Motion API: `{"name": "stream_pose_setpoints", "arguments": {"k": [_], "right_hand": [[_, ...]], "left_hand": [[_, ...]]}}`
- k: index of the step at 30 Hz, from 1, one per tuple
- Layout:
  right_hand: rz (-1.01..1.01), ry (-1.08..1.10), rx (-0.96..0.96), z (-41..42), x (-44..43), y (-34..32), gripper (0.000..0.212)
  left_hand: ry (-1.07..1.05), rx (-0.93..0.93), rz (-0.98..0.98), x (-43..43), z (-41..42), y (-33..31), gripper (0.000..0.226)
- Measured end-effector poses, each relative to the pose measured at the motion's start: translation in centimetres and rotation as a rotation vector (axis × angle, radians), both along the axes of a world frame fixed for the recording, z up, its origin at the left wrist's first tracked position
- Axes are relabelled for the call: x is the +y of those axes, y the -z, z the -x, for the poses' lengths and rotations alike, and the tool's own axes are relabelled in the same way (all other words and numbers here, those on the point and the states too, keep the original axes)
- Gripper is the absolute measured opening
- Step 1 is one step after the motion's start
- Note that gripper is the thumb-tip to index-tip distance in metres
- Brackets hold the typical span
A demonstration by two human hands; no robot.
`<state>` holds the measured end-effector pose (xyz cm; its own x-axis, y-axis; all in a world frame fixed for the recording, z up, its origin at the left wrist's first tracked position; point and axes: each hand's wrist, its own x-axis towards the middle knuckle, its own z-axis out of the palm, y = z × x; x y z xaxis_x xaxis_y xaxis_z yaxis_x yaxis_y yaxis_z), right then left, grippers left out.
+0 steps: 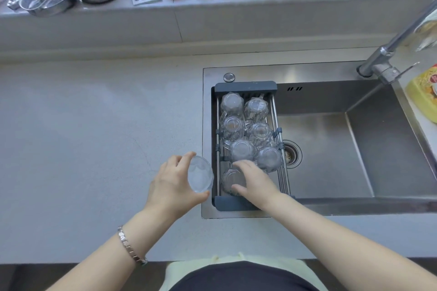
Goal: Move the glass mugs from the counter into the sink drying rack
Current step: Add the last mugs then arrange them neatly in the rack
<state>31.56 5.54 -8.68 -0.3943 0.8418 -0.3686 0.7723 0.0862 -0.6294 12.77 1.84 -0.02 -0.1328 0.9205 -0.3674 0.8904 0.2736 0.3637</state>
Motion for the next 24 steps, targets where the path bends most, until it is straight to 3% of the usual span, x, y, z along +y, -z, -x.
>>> {"name": "stream_pose_setpoints", "arguments": {"k": [2,5,9,13,14,16,20,24], "right_hand": [[0.024,0.062,0.149,-1.2,0.1,-1.6,0.074],[0.125,0.128,0.44,-2.4,-0.5,-4.8,0.094],[0.114,0.377,0.755,-4.4,-0.7,-6.9,0.081],[0.128,0.437,0.644,-7.9,0.1,-7.5,0.067],[0.123,0.434,0.576,-8.9,0.2,-7.4,0.064],[0.091,0.435,0.429,-10.6,0.6,-7.2,0.06],[0.05,0.365,0.19,-13.0,2.3,-6.6,0.061],[0.081,0.266,0.073,-13.2,3.5,-5.6,0.063]], "left_hand": [[-0.052,-0.094,0.009,0.7,-0.7,-0.8,0.081],[-0.216,-0.406,0.036,2.4,-2.6,-1.7,0.074],[-0.281,-0.823,0.181,4.1,-5.8,-1.6,0.074],[-0.183,-0.953,0.351,4.7,-8.9,-0.3,0.011],[-0.147,-0.944,0.379,5.1,-9.2,0.4,0.013],[-0.083,-0.822,0.309,6.5,-9.5,1.9,0.039],[0.299,-0.135,-0.012,11.1,-10.1,4.5,0.028],[0.513,0.12,0.052,14.5,-12.0,6.6,0.052]]}}
